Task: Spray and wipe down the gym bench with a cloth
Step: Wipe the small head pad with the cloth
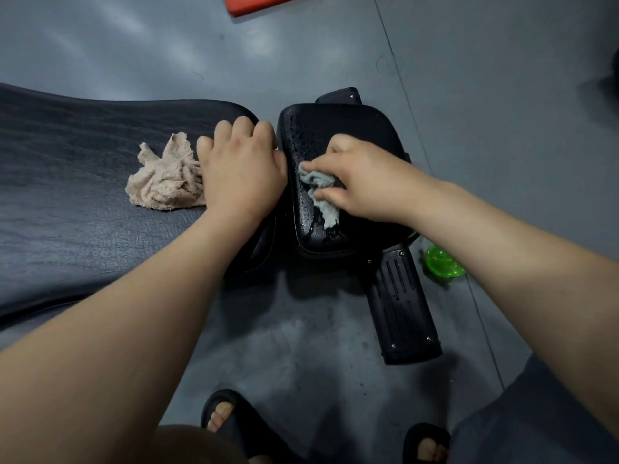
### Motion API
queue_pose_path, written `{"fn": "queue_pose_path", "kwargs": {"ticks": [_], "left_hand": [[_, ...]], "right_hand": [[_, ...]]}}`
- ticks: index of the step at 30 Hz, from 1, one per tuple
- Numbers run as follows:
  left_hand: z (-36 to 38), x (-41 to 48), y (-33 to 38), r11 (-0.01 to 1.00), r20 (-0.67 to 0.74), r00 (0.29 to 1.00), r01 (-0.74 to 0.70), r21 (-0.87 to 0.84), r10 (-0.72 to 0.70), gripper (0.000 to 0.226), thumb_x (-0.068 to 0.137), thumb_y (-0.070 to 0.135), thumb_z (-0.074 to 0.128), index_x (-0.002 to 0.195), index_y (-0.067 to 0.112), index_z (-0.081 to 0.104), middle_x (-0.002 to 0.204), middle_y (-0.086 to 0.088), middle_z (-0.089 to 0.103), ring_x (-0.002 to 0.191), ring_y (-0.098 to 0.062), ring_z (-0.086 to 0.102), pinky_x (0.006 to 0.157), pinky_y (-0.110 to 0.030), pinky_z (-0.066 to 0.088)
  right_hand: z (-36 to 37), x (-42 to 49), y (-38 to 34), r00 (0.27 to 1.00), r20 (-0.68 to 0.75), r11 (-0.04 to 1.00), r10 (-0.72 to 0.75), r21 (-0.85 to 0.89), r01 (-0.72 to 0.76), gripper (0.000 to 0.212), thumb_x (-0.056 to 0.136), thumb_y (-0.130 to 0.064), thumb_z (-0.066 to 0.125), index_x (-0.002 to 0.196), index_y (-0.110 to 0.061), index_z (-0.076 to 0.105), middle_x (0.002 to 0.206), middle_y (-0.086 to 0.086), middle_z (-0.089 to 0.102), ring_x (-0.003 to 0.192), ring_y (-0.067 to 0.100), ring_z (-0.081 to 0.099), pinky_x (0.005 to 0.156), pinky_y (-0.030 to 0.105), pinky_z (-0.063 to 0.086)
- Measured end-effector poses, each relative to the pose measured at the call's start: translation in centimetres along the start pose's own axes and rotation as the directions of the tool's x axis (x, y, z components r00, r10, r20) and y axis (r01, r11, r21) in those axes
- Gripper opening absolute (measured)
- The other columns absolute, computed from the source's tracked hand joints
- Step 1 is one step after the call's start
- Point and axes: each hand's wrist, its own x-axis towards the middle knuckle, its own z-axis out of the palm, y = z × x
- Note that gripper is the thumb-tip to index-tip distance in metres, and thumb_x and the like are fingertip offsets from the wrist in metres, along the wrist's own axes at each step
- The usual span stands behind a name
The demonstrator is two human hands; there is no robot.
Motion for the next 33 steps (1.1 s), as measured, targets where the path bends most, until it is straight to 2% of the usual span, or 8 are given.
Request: {"fn": "queue_pose_path", "kwargs": {"ticks": [8,11,14,19,24,27,30,33], "left_hand": [[0.0,0.0,0.1,1.000,0.004,1.000,0.003,0.001,-0.003,0.026,0.087,0.034,0.040,0.094,0.018,0.059,0.099,-0.009,0.057,0.098,-0.035,0.050,0.081,-0.046,0.034],[0.0,-0.1,0.2,1.000,-0.001,1.000,0.002,0.012,-0.002,0.026,0.088,0.034,0.041,0.094,0.017,0.059,0.099,-0.010,0.058,0.098,-0.035,0.050,0.081,-0.046,0.035],[0.1,-0.1,0.2,1.000,-0.010,1.000,0.000,0.029,0.001,0.025,0.087,0.034,0.042,0.093,0.017,0.059,0.098,-0.010,0.058,0.097,-0.035,0.051,0.080,-0.046,0.034],[0.1,0.0,0.2,0.999,-0.009,1.000,0.000,0.035,0.000,0.025,0.086,0.034,0.042,0.093,0.017,0.059,0.097,-0.010,0.058,0.096,-0.035,0.050,0.079,-0.046,0.034],[0.1,0.0,0.2,0.999,-0.008,1.000,-0.001,0.037,0.001,0.024,0.087,0.035,0.042,0.093,0.017,0.058,0.096,-0.009,0.057,0.096,-0.035,0.050,0.079,-0.046,0.034],[0.0,0.0,0.4,1.000,-0.003,1.000,0.000,0.026,0.000,0.025,0.087,0.035,0.042,0.093,0.017,0.059,0.097,-0.009,0.057,0.096,-0.035,0.050,0.080,-0.046,0.035],[0.0,0.0,0.4,0.999,-0.009,1.000,0.004,0.033,-0.004,0.024,0.086,0.033,0.042,0.091,0.017,0.058,0.096,-0.009,0.057,0.094,-0.035,0.050,0.079,-0.046,0.035],[0.1,-0.1,0.3,0.999,-0.014,1.000,0.007,0.037,-0.007,0.024,0.086,0.033,0.042,0.091,0.017,0.058,0.095,-0.009,0.057,0.094,-0.034,0.050,0.079,-0.046,0.035]], "right_hand": [[-1.3,1.2,4.5,0.974,-0.143,0.978,0.176,-0.087,-0.190,0.034,0.095,-0.039,0.066,0.113,-0.011,0.068,0.100,0.007,0.047,0.089,0.030,0.055,0.076,0.034,0.042],[-1.5,1.3,5.6,0.946,-0.178,0.953,0.271,-0.090,-0.290,0.035,0.098,-0.040,0.062,0.115,-0.010,0.064,0.105,0.010,0.049,0.087,0.029,0.052,0.074,0.032,0.037],[-0.9,1.8,5.0,0.920,-0.205,0.932,0.333,-0.075,-0.354,0.035,0.100,-0.033,0.059,0.122,-0.005,0.061,0.120,0.020,0.052,0.102,0.038,0.057,0.082,0.033,0.040],[-0.3,2.1,1.9,0.985,-0.072,0.988,0.156,0.016,-0.155,0.032,0.089,-0.032,0.066,0.113,-0.012,0.061,0.108,0.006,0.041,0.094,0.023,0.054,0.085,0.022,0.040],[0.2,1.9,1.4,0.999,-0.049,1.000,-0.005,0.013,0.005,0.047,0.096,-0.022,0.065,0.142,-0.018,0.056,0.111,0.002,0.041,0.089,0.018,0.053,0.083,0.028,0.044],[0.1,2.6,3.4,0.984,-0.169,0.998,0.062,-0.002,-0.064,0.046,0.094,-0.018,0.062,0.139,-0.022,0.058,0.113,0.008,0.045,0.093,0.027,0.056,0.082,0.033,0.047],[0.1,3.3,4.3,0.950,-0.222,0.974,0.220,-0.013,-0.228,0.043,0.095,-0.014,0.054,0.137,-0.014,0.058,0.121,0.015,0.045,0.091,0.028,0.052,0.079,0.026,0.039],[0.5,4.0,2.9,0.954,-0.254,0.985,0.160,-0.022,-0.171,0.038,0.088,-0.005,0.053,0.125,-0.008,0.062,0.115,0.017,0.046,0.093,0.033,0.054,0.084,0.037,0.049]]}}
